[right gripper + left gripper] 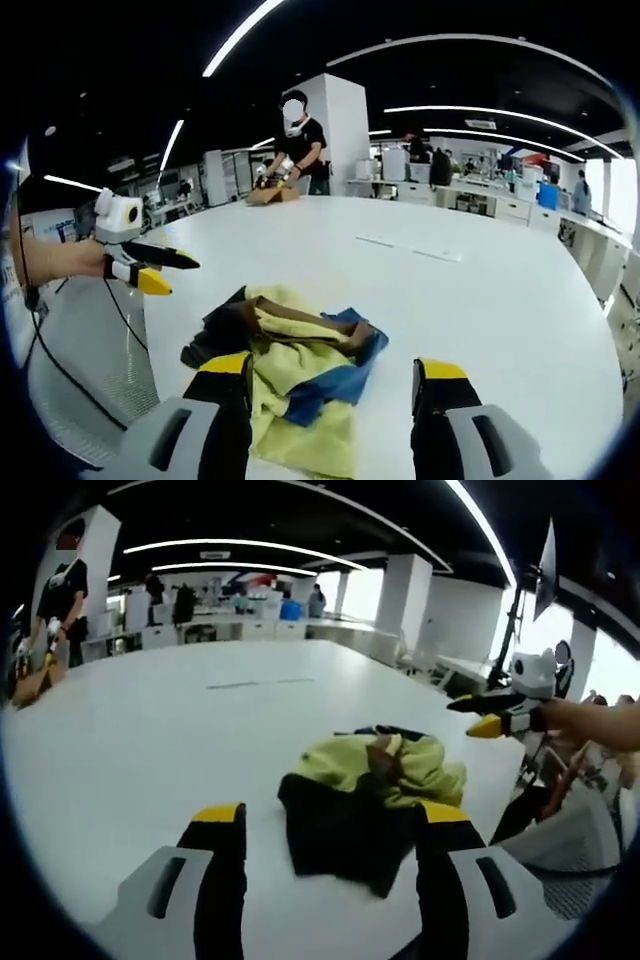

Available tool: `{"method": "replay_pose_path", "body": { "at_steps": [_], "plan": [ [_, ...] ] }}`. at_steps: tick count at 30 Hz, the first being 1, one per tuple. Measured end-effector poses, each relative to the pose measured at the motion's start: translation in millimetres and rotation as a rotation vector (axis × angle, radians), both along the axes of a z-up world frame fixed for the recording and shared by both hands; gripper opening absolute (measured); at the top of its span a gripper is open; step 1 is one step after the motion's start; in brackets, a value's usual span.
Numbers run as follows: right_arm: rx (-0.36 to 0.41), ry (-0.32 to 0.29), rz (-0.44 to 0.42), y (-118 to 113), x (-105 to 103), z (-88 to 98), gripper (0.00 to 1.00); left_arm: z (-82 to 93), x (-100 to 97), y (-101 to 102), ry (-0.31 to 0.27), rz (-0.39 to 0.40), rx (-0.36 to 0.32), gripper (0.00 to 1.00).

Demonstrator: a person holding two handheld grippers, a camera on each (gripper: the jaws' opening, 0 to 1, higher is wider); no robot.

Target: Fold the garment on the visible template until the final outline fits inside the template.

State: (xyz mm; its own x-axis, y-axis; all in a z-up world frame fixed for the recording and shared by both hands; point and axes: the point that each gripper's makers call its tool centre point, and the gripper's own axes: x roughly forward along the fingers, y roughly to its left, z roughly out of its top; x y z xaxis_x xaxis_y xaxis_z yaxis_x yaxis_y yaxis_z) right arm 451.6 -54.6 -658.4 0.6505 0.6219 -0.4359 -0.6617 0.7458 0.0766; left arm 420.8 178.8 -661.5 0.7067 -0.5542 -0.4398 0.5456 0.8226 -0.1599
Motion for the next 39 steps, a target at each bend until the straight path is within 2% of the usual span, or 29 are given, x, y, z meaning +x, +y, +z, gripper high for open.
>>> {"method": "replay_pose_path", "body": {
  "at_steps": [10, 21, 28, 34, 39],
  "plan": [
    [-0.047, 0.049, 0.003, 0, 21, -20.0, 0.49, -12.0, 11.0, -21, 0.028, -0.060, 0.004, 0.51],
    [-0.057, 0.078, 0.001, 1, 45, -32.2, 0.37, -27.7, 14.5, -41, 0.063, -0.118, 0.003, 0.38],
    [-0.021, 0.152, -0.021, 1, 52, -44.3, 0.33, -35.2, 20.3, -51, 0.067, -0.133, -0.002, 0.29],
    [-0.011, 0.197, -0.028, 2, 54, -52.6, 0.26, -44.3, 22.8, -57, 0.080, -0.152, 0.019, 0.26],
    [0.009, 0.231, -0.038, 4, 55, -57.4, 0.19, -46.9, 22.9, -61, 0.091, -0.158, 0.002, 0.21]
  ]
}}
